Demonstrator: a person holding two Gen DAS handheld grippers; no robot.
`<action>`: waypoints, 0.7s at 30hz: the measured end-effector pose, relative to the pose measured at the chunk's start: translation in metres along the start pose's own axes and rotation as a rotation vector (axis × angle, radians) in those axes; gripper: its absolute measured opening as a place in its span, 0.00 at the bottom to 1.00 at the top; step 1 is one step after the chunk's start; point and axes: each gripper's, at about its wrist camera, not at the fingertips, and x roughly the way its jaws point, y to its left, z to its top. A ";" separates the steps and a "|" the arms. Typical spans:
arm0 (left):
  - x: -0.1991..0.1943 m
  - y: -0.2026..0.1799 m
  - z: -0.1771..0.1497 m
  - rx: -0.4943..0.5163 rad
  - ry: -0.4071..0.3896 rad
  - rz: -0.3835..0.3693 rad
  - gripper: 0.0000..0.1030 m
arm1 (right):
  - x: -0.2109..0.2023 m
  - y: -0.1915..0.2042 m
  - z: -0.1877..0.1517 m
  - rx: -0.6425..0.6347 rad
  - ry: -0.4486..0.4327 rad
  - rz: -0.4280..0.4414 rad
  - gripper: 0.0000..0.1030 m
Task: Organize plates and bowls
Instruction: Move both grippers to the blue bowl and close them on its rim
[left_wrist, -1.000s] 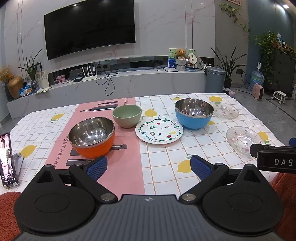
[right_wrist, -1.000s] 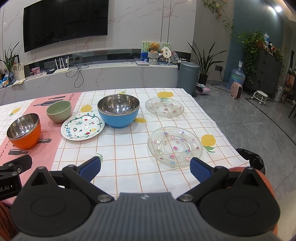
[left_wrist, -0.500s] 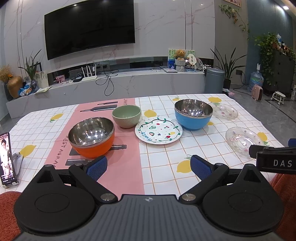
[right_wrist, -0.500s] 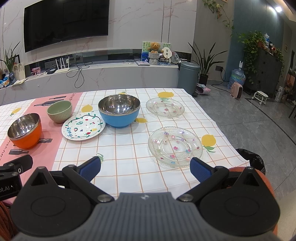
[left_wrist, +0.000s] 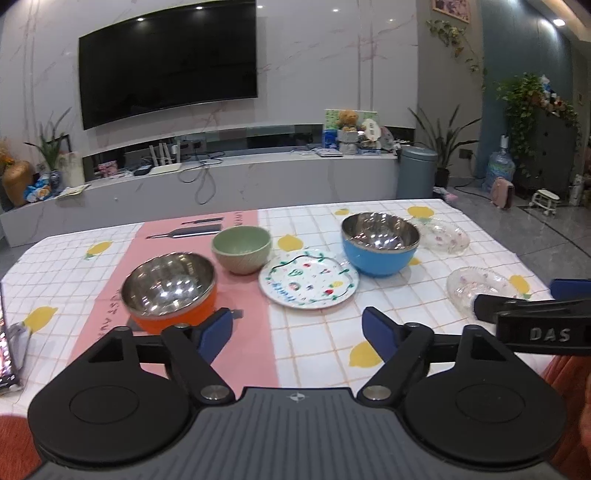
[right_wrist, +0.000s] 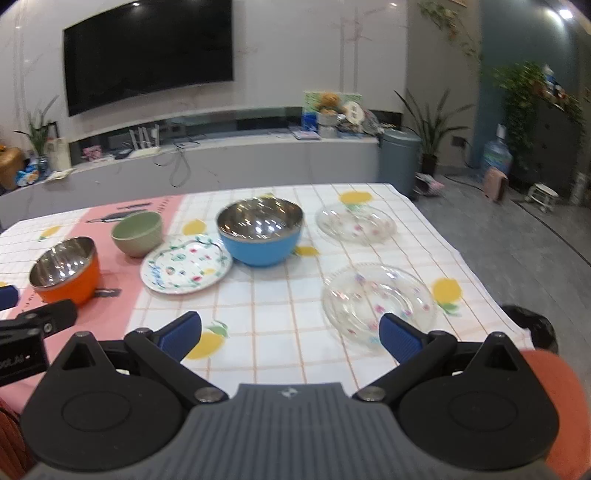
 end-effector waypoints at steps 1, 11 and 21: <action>0.002 0.000 0.003 0.002 -0.006 -0.015 0.87 | 0.002 0.001 0.003 -0.009 -0.005 0.011 0.97; 0.043 -0.006 0.051 -0.002 -0.053 -0.072 0.84 | 0.035 0.008 0.049 -0.098 -0.124 0.040 0.97; 0.113 0.000 0.089 -0.125 0.031 -0.167 0.75 | 0.113 -0.002 0.100 -0.016 -0.043 0.003 0.96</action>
